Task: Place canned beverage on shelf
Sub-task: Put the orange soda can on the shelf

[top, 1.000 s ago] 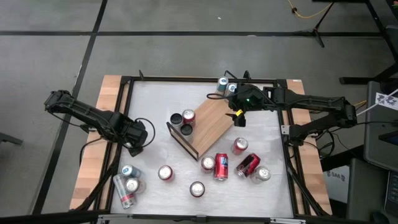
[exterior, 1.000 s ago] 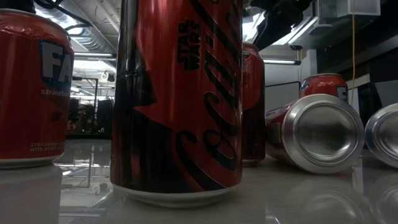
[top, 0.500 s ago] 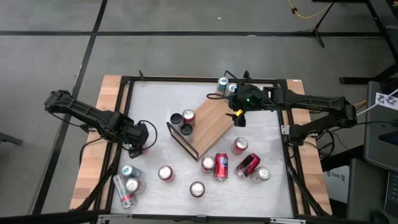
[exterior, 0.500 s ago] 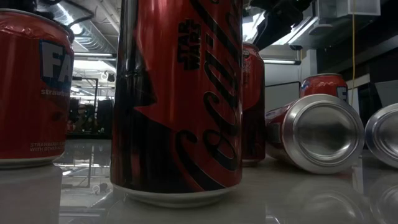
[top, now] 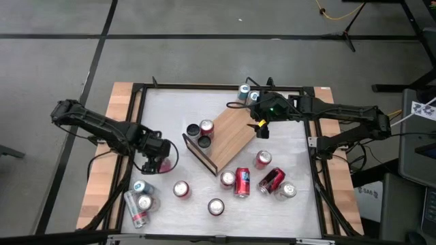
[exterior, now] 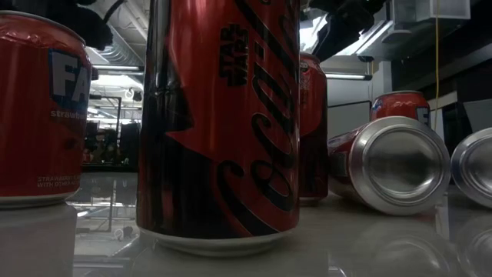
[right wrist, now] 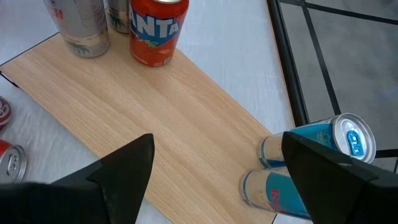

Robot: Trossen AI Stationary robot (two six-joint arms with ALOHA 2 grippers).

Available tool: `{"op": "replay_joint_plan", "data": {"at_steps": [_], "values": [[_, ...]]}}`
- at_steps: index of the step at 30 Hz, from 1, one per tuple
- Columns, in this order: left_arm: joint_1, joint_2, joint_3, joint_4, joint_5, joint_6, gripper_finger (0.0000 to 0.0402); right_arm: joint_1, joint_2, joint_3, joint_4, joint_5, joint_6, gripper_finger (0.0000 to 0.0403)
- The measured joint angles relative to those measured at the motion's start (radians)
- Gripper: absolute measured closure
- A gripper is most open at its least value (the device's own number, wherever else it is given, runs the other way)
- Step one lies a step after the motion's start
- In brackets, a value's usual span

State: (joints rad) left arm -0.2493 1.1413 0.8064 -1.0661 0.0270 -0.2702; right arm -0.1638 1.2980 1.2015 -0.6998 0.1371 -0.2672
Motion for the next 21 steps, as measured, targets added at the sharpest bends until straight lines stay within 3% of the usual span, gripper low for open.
{"op": "replay_joint_plan", "data": {"at_steps": [9, 21], "values": [[0.049, 0.1, 0.11, 0.008, -0.065, 0.361, 0.0119, 0.0, 0.0, 0.0, 0.003, 0.0, 0.0, 0.0061], [0.043, 0.112, 0.111, 0.01, -0.065, 0.704, 0.011, 0.0, 0.0, 0.0, 0.003, 0.0, 0.0, 0.0061]]}}
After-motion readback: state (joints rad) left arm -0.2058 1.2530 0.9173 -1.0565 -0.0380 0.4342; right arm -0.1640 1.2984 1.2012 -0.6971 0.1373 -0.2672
